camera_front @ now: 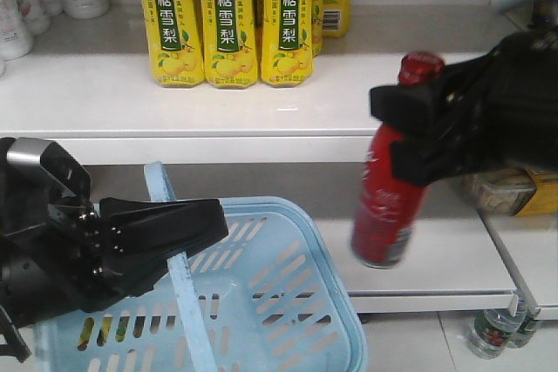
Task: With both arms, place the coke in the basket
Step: 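Grasp the red Coca-Cola bottle with the right gripper and lift it, then lower the bottle into the basket and open the right gripper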
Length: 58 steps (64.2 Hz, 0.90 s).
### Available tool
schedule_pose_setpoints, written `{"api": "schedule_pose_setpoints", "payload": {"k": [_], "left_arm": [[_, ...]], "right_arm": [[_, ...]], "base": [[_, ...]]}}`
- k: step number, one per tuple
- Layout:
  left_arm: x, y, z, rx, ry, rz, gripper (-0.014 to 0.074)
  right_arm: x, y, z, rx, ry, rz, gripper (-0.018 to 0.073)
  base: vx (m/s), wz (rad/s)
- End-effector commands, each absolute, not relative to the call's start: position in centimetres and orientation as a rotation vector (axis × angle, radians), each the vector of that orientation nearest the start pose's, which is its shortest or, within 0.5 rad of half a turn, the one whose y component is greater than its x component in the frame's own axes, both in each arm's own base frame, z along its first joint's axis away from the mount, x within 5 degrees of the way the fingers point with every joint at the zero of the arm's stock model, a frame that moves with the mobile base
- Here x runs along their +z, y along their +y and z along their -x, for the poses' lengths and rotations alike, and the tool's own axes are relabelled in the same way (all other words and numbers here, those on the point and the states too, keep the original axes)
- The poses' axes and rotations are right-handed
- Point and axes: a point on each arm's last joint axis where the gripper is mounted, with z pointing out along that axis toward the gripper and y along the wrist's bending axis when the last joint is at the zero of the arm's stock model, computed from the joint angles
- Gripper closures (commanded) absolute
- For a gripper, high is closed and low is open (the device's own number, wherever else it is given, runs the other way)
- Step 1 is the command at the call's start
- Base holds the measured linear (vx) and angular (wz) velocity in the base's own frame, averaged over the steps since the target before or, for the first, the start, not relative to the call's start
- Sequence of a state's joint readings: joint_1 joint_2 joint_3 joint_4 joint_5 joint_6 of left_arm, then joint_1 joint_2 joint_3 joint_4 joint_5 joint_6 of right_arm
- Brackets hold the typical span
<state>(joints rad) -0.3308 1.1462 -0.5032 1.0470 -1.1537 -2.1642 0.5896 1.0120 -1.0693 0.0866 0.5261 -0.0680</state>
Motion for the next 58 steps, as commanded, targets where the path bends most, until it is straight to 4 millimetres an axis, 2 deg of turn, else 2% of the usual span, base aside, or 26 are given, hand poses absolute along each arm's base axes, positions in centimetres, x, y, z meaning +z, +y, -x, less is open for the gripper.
{"api": "schedule_pose_setpoints", "payload": {"k": [1,7,20,39,48,58], "left_arm": [[32.6,-13.0,-14.8,-2.275,1.549,-0.112,0.0603],[32.6,-13.0,-14.8,-2.275,1.549,-0.112,0.0603],[32.6,-13.0,-14.8,-2.275,1.549,-0.112,0.0603],[32.6,-13.0,-14.8,-2.275,1.549,-0.112,0.0603],[32.6,-13.0,-14.8,-2.275,1.549,-0.112,0.0603],[32.6,-13.0,-14.8,-2.275,1.549,-0.112,0.0603]], "right_arm": [[40.9,13.3,-17.7,0.537,1.754,0.528,0.0564],[38.6,14.2,-18.1,0.583,1.794,0.517,0.0565],[34.9,15.4,-19.1,0.591,1.890,0.521,0.0561],[33.0,16.4,-20.3,0.557,1.960,0.573,0.0496],[32.9,16.4,-20.2,0.554,1.975,0.582,0.0372],[32.8,16.4,-20.2,0.544,1.983,0.596,0.0122]], "base": [[0.00,0.00],[0.00,0.00],[0.00,0.00],[0.00,0.00],[0.00,0.00],[0.00,0.00]]}}
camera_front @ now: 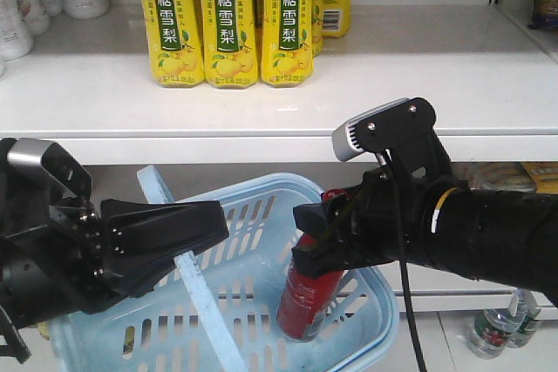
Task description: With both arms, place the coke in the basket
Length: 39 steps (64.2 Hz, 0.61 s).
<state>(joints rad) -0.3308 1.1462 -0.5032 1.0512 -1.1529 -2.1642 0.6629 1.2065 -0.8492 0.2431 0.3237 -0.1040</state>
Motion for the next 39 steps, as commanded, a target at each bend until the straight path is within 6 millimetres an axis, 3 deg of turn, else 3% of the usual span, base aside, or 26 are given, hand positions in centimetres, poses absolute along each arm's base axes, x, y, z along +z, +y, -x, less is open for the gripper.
{"api": "schedule_pose_setpoints", "payload": {"k": [1,11,20,28,39], "left_arm": [[32.6,-13.0,-14.8,-2.275,1.549,-0.112,0.0603],[32.6,-13.0,-14.8,-2.275,1.549,-0.112,0.0603],[32.6,-13.0,-14.8,-2.275,1.549,-0.112,0.0603],[32.6,-13.0,-14.8,-2.275,1.549,-0.112,0.0603],[32.6,-13.0,-14.8,-2.275,1.549,-0.112,0.0603]], "right_arm": [[32.8,16.4,-20.2,0.542,1.982,0.598,0.0099],[33.7,15.7,-19.6,0.508,1.936,0.623,-0.0050],[35.5,13.9,-18.1,0.483,1.886,0.618,-0.0016],[36.6,12.1,-16.0,0.444,1.892,0.656,0.0155],[37.8,9.2,-12.6,0.352,1.874,0.700,0.0566]], "base": [[0.00,0.00],[0.00,0.00],[0.00,0.00],[0.00,0.00],[0.00,0.00]]}}
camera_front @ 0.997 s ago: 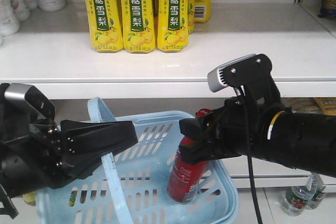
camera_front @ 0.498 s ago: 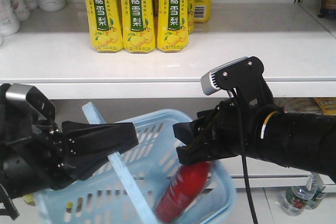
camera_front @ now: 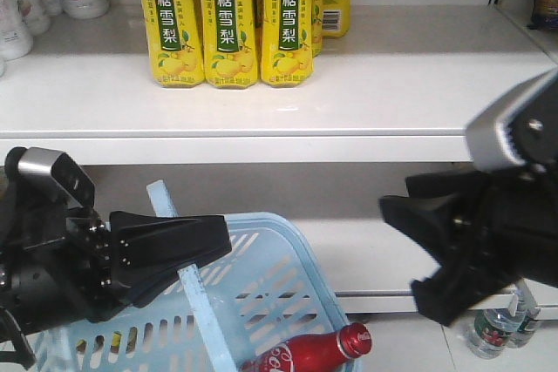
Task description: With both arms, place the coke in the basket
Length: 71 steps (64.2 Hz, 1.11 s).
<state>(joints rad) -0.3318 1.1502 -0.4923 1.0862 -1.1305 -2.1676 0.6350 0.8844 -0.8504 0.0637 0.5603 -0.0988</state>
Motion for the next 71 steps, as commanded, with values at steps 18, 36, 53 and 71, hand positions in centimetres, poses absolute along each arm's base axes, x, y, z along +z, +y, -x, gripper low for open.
{"api": "schedule_pose_setpoints", "payload": {"k": [18,36,53,71], "left_arm": [[32.6,-13.0,-14.8,-2.275,1.549,-0.112,0.0603],[32.6,-13.0,-14.8,-2.275,1.549,-0.112,0.0603],[32.6,-13.0,-14.8,-2.275,1.549,-0.112,0.0603],[32.6,-13.0,-14.8,-2.275,1.549,-0.112,0.0603]], "right_arm": [[32.8,5.0,-8.4,0.299,1.792,0.574,0.0565],[26.9,2.4,-6.9,0.190,1.792,0.461,0.0564],[26.8,2.0,-6.7,0.206,1.805,0.387,0.0564],[26.8,2.0,-6.7,0.204,1.808,0.387,0.0564]], "base": [[0.00,0.00],[0.00,0.00],[0.00,0.00],[0.00,0.00]]}}
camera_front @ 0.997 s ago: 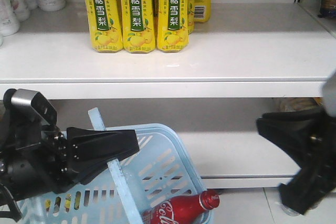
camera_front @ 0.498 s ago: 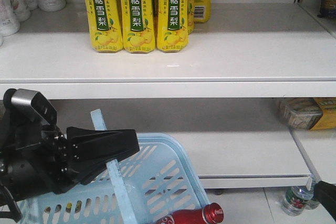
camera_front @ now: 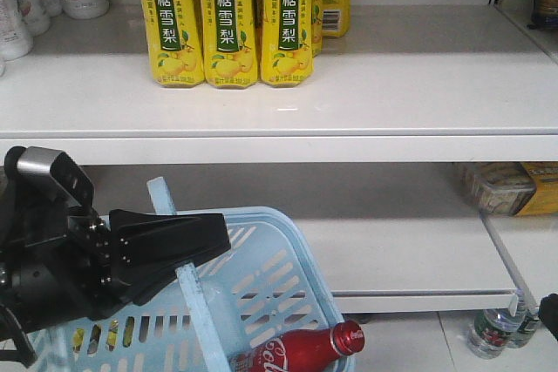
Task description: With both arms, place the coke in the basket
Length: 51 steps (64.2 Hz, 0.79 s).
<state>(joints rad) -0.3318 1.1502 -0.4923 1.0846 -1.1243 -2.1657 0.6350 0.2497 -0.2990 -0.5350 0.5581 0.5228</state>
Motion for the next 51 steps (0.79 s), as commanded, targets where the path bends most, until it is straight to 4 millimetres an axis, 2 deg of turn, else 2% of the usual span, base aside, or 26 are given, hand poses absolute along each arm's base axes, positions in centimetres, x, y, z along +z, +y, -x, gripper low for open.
{"api": "schedule_pose_setpoints", "payload": {"k": [1,51], "left_arm": [[32.64,-13.01,-14.84,-2.275,1.549,-0.112,0.0603],[32.33,-13.09,-15.20,-2.246,1.579,-0.077,0.0603]], "right_arm": [[26.76,1.97,-6.72,0.204,1.808,0.387,0.0564],[26.71,1.92,-6.72,0.198,1.815,0.385,0.0564]], "base": [[0.00,0.00],[0.00,0.00]]}}
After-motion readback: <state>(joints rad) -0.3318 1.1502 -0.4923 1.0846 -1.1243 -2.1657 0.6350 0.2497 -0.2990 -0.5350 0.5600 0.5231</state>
